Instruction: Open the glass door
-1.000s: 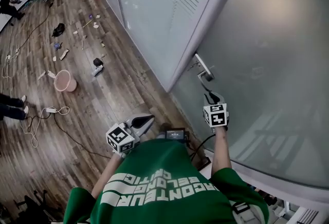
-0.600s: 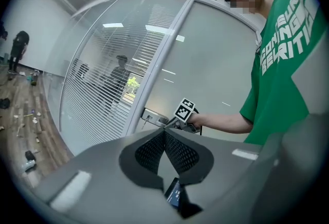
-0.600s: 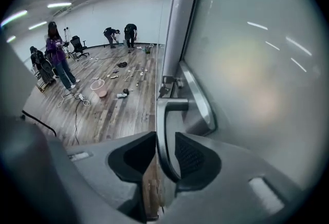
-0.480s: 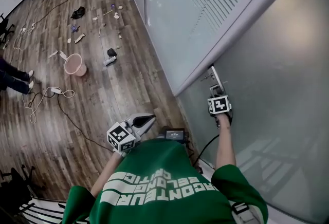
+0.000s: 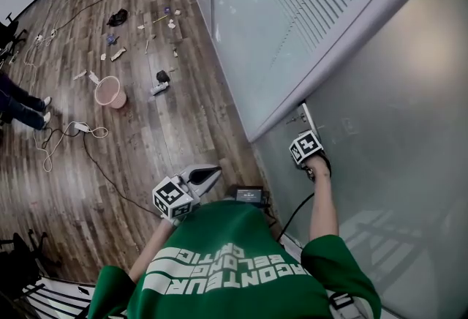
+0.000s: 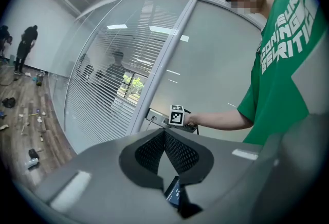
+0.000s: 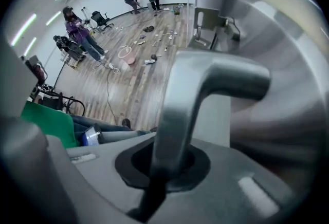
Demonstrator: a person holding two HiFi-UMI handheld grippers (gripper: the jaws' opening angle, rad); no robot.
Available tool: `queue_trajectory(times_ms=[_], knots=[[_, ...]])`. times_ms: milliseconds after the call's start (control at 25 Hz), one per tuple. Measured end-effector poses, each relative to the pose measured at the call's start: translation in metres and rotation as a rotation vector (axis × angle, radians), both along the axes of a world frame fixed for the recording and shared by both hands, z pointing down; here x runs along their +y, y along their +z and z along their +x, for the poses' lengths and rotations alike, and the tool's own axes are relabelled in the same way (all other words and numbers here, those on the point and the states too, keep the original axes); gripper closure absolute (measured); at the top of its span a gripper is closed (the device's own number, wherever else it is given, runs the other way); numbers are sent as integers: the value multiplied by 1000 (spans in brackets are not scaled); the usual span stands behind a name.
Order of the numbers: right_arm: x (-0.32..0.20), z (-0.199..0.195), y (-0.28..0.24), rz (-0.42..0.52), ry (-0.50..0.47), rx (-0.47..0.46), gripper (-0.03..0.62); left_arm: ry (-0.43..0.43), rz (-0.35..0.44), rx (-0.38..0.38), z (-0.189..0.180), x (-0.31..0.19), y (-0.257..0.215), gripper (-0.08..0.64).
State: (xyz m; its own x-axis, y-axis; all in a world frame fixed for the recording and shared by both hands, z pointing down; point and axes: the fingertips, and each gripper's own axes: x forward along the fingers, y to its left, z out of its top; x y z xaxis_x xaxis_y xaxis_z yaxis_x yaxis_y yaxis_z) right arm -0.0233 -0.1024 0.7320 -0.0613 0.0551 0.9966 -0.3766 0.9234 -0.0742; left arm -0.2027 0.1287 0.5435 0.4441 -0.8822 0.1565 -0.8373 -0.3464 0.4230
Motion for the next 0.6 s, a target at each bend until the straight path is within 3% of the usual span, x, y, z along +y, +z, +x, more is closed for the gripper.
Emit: queue_trajectory(times_ms=[160,400,520,600], knots=[[-3,-7,6,40,-4,-89,599,24,-5,8,14,-11,10,546],[-26,-30,9,354,22,-372,600,50,-8,0,28,-22,18,545],[-31,-44,11,393,-7,-502,600,55,-25,10,33,-28,19,546],[-32,-46,12,402,-25,-538,600,44,-23,3,33,-34,24,545]])
